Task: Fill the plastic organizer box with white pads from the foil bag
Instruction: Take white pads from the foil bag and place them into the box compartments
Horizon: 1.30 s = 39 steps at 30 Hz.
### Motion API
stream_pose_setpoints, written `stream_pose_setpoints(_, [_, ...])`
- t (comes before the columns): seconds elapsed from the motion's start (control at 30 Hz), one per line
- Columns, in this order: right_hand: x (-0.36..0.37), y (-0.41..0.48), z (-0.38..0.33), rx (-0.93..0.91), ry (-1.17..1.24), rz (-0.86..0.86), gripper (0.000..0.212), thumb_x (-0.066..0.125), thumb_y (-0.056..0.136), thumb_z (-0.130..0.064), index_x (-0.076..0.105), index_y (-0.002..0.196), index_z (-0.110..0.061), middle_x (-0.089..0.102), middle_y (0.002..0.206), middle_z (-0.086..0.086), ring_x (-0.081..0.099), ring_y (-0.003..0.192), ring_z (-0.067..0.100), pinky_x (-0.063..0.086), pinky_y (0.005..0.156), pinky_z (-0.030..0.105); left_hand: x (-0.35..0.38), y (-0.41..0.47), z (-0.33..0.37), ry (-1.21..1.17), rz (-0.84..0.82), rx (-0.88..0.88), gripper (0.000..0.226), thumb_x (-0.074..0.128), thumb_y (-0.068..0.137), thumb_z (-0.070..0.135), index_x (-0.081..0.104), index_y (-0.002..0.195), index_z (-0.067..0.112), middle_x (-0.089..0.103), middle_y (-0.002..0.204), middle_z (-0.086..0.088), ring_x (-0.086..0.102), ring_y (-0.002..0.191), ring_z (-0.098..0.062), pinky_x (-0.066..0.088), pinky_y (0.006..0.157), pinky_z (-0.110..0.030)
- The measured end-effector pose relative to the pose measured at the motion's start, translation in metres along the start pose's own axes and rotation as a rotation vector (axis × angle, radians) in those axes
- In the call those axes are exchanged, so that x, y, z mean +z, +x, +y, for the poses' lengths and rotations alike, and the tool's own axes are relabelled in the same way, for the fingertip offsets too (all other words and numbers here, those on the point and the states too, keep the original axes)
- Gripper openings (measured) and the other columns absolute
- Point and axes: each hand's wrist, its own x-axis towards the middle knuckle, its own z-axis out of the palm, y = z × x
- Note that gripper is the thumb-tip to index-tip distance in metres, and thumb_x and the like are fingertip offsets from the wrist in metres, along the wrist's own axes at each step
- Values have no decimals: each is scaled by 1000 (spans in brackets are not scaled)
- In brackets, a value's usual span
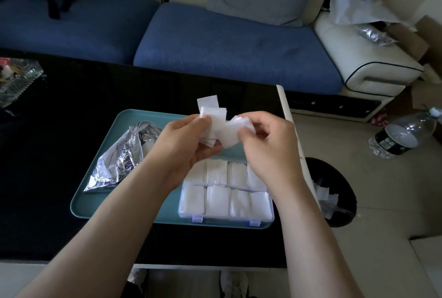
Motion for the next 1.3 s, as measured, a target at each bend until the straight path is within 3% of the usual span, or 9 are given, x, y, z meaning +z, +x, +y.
stream_pose_setpoints(0.2, [-4,-1,-2,-76,-31,-156,30,69,97,-7,76,115,-31,74,101,-14,67,87,-3,48,66,8,6,0,-4,121,-52,-30,29,48,112,26,65,125,6,70,121,-23,75,106,-35,65,85,-48])
stream_pose_setpoints(0.33, [-1,-1,3,-124,-138,-42,36,83,89,-11,74,120,-27,72,97,-14,67,81,-4,49,67,7,11,-1,-5,146,-123,-77,33,50,108,26,66,128,5,72,119,-25,77,93,-32,65,81,-47])
stream_pose_setpoints(0.43, [-3,1,6,-131,-162,51,41,87,85,-14,73,121,-29,67,108,-8,67,77,-1,48,68,5,8,-2,-7,283,-256,-24,27,55,103,12,69,126,7,72,121,-24,75,103,-34,63,92,-48])
stream_pose_setpoints(0.6, [-6,0,7,-50,-158,-43,54,74,95,-19,58,144,-35,59,125,-9,64,102,8,49,74,5,5,-2,-9,376,-318,21,33,69,100,10,66,132,10,74,120,-17,77,104,-30,63,94,-46])
stream_pose_setpoints(0.77, [-8,3,9,-80,-111,22,18,66,101,-16,78,113,-22,75,103,-11,68,89,0,46,66,6,4,-4,-10,457,-326,37,31,65,101,5,66,132,10,73,117,-19,78,100,-29,64,90,-43])
stream_pose_setpoints(0.93, [-13,7,12,-89,-24,164,16,67,101,-14,80,108,-18,77,94,-8,71,85,0,47,68,6,2,-3,-11,479,-286,19,30,62,103,5,66,133,7,74,114,-20,79,96,-27,65,86,-37])
stream_pose_setpoints(1.07, [-15,9,7,-68,131,313,18,66,99,-12,78,104,-23,78,89,-4,75,81,10,56,72,21,1,0,-12,412,-192,-4,34,59,103,2,61,137,5,70,120,-22,79,95,-27,65,79,-32])
stream_pose_setpoints(1.2, [-14,5,6,10,148,115,17,69,97,-10,77,104,-23,78,84,-1,76,75,10,56,68,21,5,0,-8,283,-188,-57,27,48,106,2,64,128,2,70,121,-26,78,100,-34,64,79,-35])
stream_pose_setpoints(1.3, [-10,3,10,-2,14,-11,16,74,94,-12,80,102,-24,78,80,-5,75,74,5,54,64,17,11,-4,-5,126,-131,-119,33,44,113,25,60,131,3,71,117,-28,77,97,-40,65,77,-43])
